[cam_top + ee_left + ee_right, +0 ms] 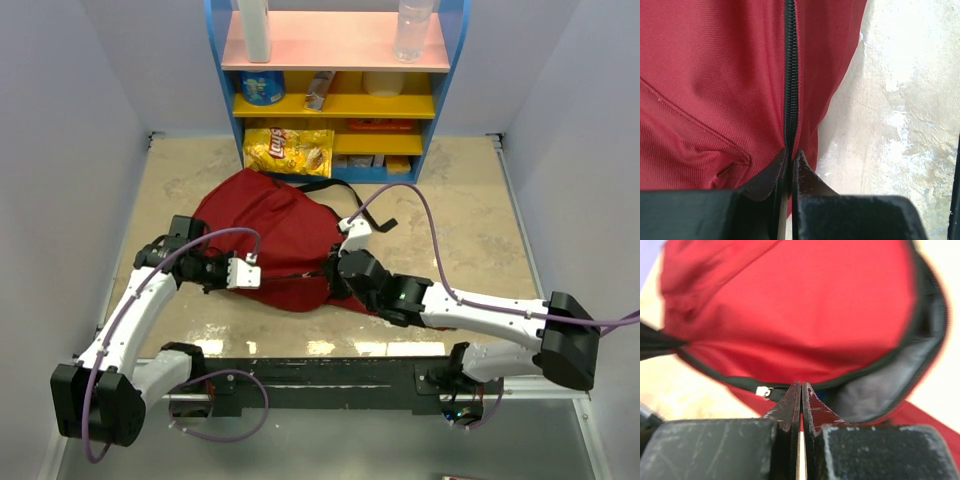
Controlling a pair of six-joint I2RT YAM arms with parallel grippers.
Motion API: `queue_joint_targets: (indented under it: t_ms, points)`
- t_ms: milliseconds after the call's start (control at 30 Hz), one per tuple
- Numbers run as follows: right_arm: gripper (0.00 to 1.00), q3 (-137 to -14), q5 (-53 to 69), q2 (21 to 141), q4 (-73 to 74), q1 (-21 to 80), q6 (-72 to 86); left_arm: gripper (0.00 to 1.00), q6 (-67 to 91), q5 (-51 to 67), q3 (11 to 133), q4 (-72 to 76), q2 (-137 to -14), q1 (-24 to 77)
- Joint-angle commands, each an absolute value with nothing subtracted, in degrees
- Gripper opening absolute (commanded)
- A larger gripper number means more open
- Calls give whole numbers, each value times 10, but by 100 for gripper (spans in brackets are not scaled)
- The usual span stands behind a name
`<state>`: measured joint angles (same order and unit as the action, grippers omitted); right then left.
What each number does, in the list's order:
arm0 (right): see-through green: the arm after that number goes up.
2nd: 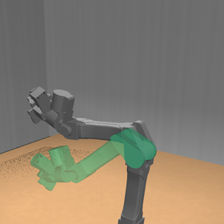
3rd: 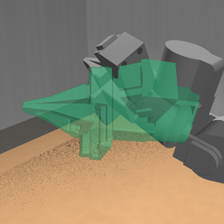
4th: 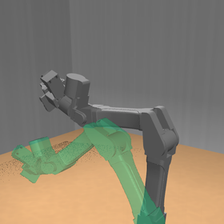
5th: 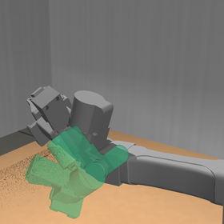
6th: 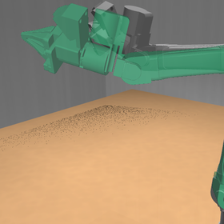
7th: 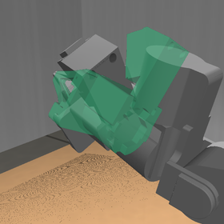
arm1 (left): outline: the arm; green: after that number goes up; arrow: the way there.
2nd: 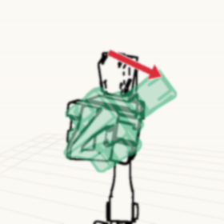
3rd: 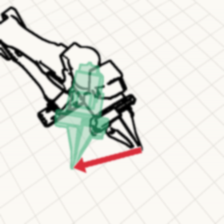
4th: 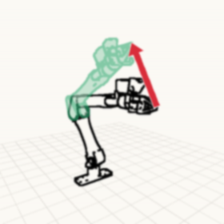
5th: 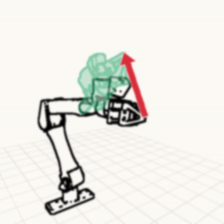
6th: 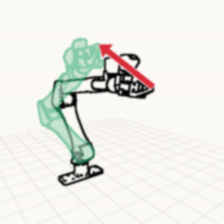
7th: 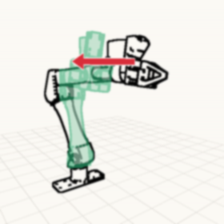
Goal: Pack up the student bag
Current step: Zip the student bag at the center of the board.
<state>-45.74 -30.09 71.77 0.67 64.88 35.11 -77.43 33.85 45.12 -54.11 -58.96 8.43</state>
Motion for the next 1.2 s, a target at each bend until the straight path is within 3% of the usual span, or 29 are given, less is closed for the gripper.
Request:
queue_joint_targets:
  t_ms: [0,167,267,300,433,567,733,867,1167]
  points:
    - [0,-450,-366,680,20,613,317,0,-825,280,466,-579,-576,46]
    - [0,-453,-375,694,10,606,290,2,-850,278,475,-595,-577,16]
    - [0,-460,-338,706,-17,606,301,11,-834,312,499,-602,-578,13]
    - [0,-463,-331,709,-26,606,303,16,-828,331,524,-607,-581,13]
    - [0,-481,-280,734,-43,607,326,50,-794,491,612,-658,-617,32]
    - [0,-481,-242,730,-65,609,345,69,-692,545,651,-650,-644,123]
    - [0,-471,-224,714,-68,611,367,71,-541,528,585,-509,-641,246]
    - [0,-459,-219,694,-71,611,381,71,-466,482,540,-415,-657,281]
    - [0,-437,-214,688,-69,612,396,58,-386,385,493,-311,-681,316]
